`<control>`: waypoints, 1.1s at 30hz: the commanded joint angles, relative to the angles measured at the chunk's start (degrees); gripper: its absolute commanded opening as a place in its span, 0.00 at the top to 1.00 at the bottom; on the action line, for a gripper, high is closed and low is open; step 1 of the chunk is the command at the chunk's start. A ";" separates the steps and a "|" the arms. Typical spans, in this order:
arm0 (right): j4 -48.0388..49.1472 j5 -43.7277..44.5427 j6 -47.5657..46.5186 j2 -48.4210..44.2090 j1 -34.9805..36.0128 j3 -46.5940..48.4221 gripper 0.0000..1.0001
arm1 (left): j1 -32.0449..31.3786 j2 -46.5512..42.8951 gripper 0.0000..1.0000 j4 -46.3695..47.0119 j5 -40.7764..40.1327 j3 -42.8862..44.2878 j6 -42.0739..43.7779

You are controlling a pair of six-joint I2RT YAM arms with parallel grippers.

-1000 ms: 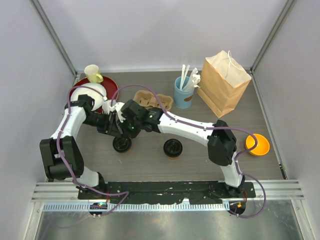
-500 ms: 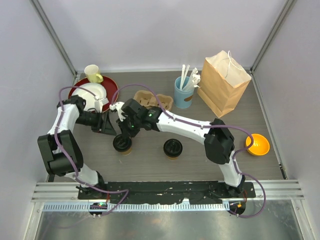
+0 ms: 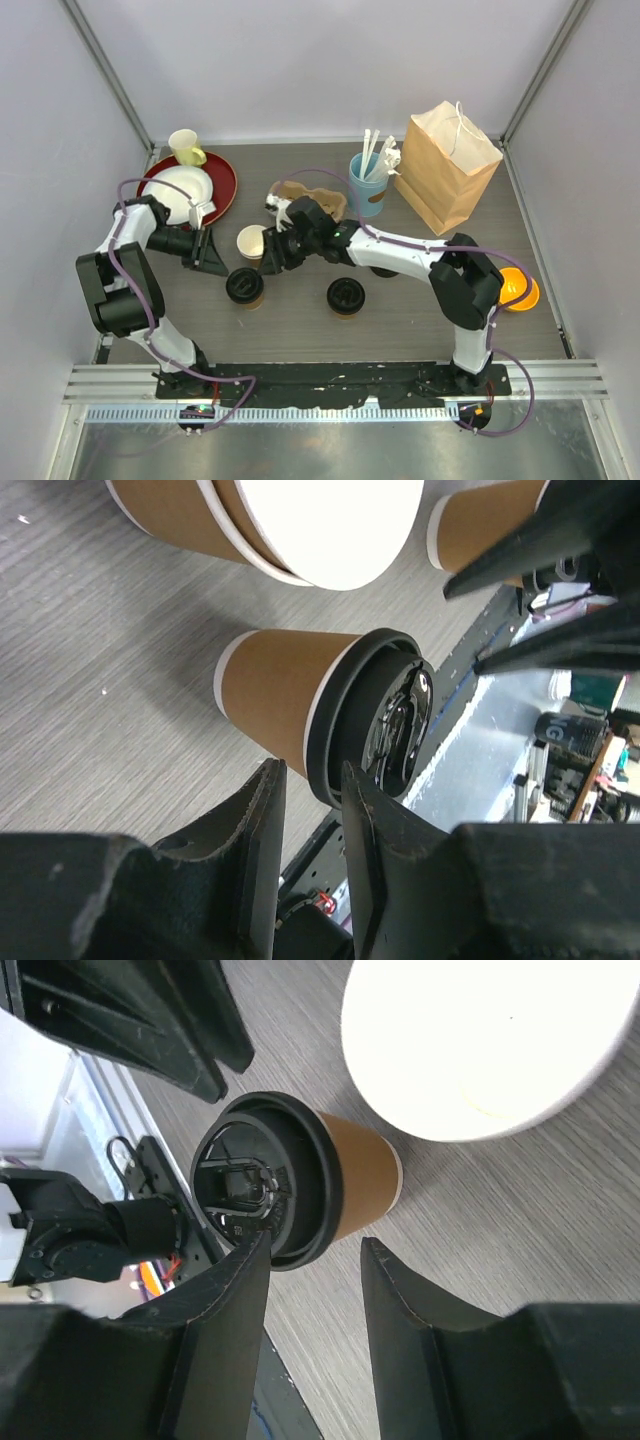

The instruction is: Pack the takeout coffee

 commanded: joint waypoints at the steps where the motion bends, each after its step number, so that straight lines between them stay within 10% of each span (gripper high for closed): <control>1: 17.76 -5.65 13.29 -5.02 -1.44 -7.21 0.53 | 0.25 2.55 0.68 -6.19 2.85 3.22 6.61; 19: 28.59 -9.96 21.48 -1.41 -3.64 -13.38 0.63 | 0.25 9.06 0.71 -13.84 4.61 6.03 13.21; 33: 29.03 -11.28 21.75 1.48 -3.55 -13.02 0.48 | 1.57 11.00 0.61 -22.80 7.77 8.14 22.61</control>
